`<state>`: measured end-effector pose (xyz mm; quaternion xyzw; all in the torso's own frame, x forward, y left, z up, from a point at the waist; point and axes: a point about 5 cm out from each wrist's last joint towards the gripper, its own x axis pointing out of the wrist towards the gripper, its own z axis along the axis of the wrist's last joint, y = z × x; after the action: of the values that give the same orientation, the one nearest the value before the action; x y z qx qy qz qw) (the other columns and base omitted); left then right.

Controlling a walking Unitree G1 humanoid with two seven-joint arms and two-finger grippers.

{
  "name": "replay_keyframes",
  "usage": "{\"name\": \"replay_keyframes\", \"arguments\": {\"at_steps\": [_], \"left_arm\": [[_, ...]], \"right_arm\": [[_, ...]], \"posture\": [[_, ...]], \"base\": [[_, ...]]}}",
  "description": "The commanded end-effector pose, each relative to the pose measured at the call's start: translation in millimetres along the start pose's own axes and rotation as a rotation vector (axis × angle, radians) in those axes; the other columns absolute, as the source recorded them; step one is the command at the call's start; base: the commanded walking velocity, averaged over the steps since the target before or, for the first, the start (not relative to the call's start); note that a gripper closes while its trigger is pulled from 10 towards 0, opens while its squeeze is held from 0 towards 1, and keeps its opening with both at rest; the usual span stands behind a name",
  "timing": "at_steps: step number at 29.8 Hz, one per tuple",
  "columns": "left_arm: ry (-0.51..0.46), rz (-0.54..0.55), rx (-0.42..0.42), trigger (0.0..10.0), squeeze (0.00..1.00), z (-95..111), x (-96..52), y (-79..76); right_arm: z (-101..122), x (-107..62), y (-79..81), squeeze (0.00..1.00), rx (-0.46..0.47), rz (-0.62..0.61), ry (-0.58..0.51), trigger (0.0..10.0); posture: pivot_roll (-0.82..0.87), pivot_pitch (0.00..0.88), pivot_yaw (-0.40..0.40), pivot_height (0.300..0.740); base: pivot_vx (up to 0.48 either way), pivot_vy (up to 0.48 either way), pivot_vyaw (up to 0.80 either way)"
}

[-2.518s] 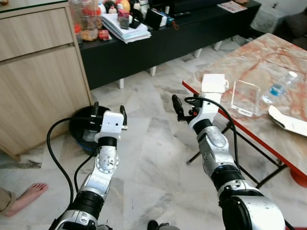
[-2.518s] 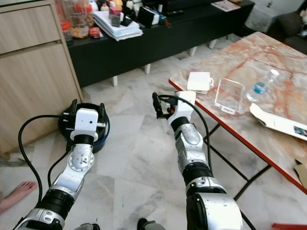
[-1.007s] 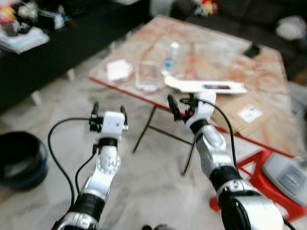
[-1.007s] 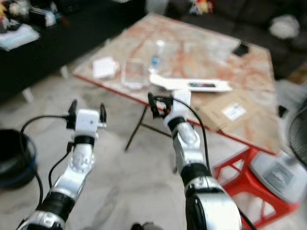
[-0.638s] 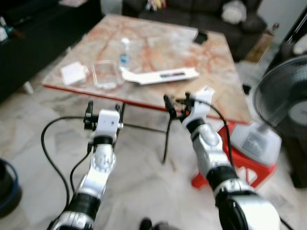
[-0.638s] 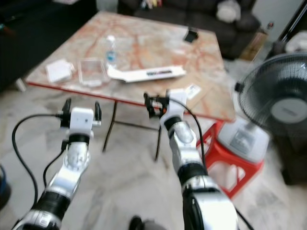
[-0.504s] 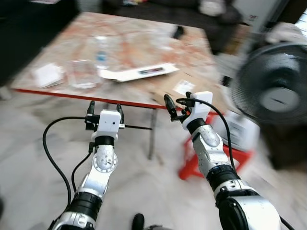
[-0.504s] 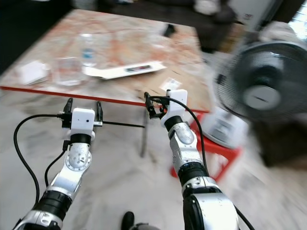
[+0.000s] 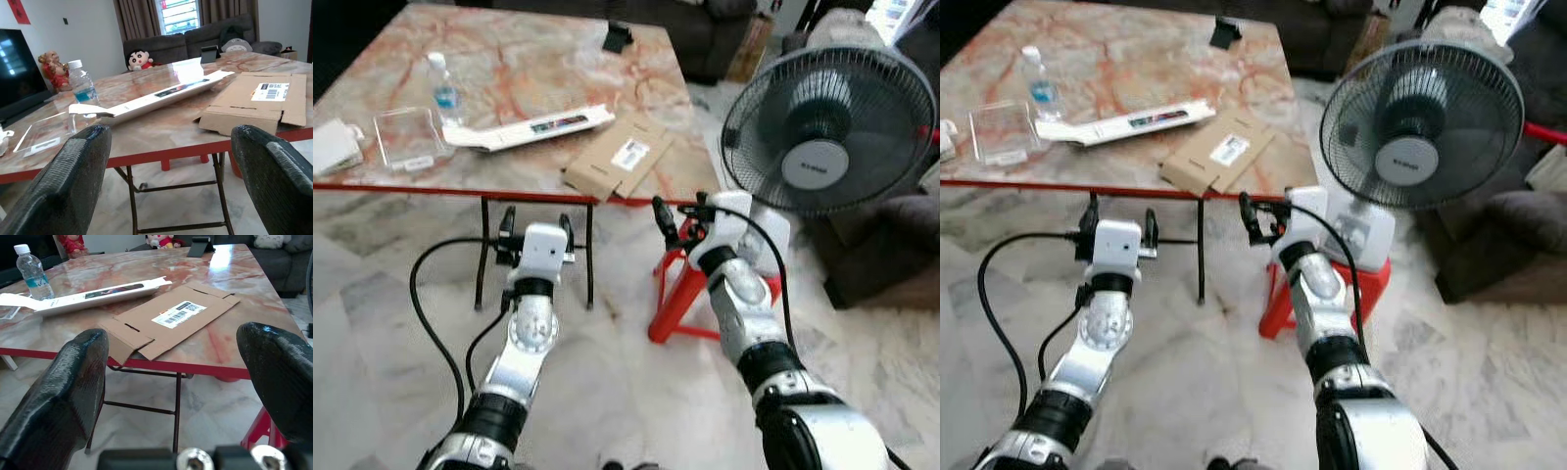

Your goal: Picking trash to rubbish bin

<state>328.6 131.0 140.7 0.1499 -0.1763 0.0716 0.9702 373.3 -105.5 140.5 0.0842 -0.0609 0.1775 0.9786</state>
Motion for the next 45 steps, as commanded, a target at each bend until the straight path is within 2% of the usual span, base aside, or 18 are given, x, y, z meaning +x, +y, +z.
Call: {"name": "replay_keyframes", "arguments": {"at_steps": [1, 5, 18, 23, 29, 32, 35, 37, 42, 45], "left_arm": [[0.004, 0.009, -0.022, 10.0, 0.0, 1.6, -0.1, 0.1], [0.014, 0.024, -0.042, 10.0, 0.0, 1.6, 0.0, 2.2], [0.023, 0.029, -0.044, 10.0, 0.0, 1.9, -0.2, 3.8], [0.021, 0.026, -0.03, 10.0, 0.0, 2.7, -0.7, 3.3], [0.063, 0.078, -0.13, 10.0, 0.0, 7.1, 2.8, 4.2], [0.065, 0.08, -0.132, 10.0, 0.0, 7.6, 3.1, 4.4], [0.038, 0.08, -0.142, 10.0, 0.0, 17.9, 9.2, 2.7], [0.044, 0.076, -0.178, 10.0, 0.0, 18.5, 9.0, 1.8], [0.057, 0.089, -0.17, 10.0, 0.0, 18.3, 8.4, 2.9], [0.066, 0.095, -0.172, 10.0, 0.0, 17.1, 8.6, 4.4]], "right_arm": [[5.0, 1.6, -0.1, 0.0, -0.001, 0.005, -0.019, 10.0], [4.9, 1.2, -0.2, 0.0, -0.001, 0.008, -0.019, 10.0], [3.2, 0.1, 1.7, 0.0, 0.002, 0.014, -0.016, 10.0], [4.3, 0.9, 4.9, 0.0, 0.004, 0.024, -0.022, 10.0], [5.9, 2.1, 10.3, 0.0, 0.0, 0.046, -0.029, 10.0], [5.9, 2.0, 10.4, 0.0, -0.001, 0.046, -0.029, 10.0], [6.7, 2.8, 11.3, 0.0, -0.002, 0.046, -0.027, 10.0], [6.8, 2.9, 12.1, 0.0, -0.013, 0.048, -0.025, 10.0], [7.0, 1.7, 13.2, 0.0, -0.062, 0.058, -0.03, 10.0], [6.8, 1.4, 11.5, 0.0, -0.011, 0.039, -0.035, 10.0]], "posture": [[0.08, 0.147, -0.158, 0.74], [0.08, 0.149, -0.162, 0.74], [0.08, 0.157, -0.156, 0.74], [0.08, 0.161, -0.15, 0.74], [0.09, 0.161, -0.146, 0.74], [0.09, 0.161, -0.146, 0.74], [0.09, 0.159, -0.137, 0.74], [0.09, 0.157, -0.133, 0.74], [0.08, 0.148, -0.124, 0.74], [0.08, 0.14, -0.121, 0.74]], "base": [[0.0, 0.0, 0.0], [0.0, 0.0, 0.0], [0.0, 0.265, 0.0], [0.0, 0.0, 0.0], [0.0, 0.0, 0.0], [0.0, 0.0, 0.0], [0.0, 0.0, 0.0], [0.0, 0.0, 0.0], [0.107, 0.0, 0.48], [0.363, 0.0, 0.27]]}}
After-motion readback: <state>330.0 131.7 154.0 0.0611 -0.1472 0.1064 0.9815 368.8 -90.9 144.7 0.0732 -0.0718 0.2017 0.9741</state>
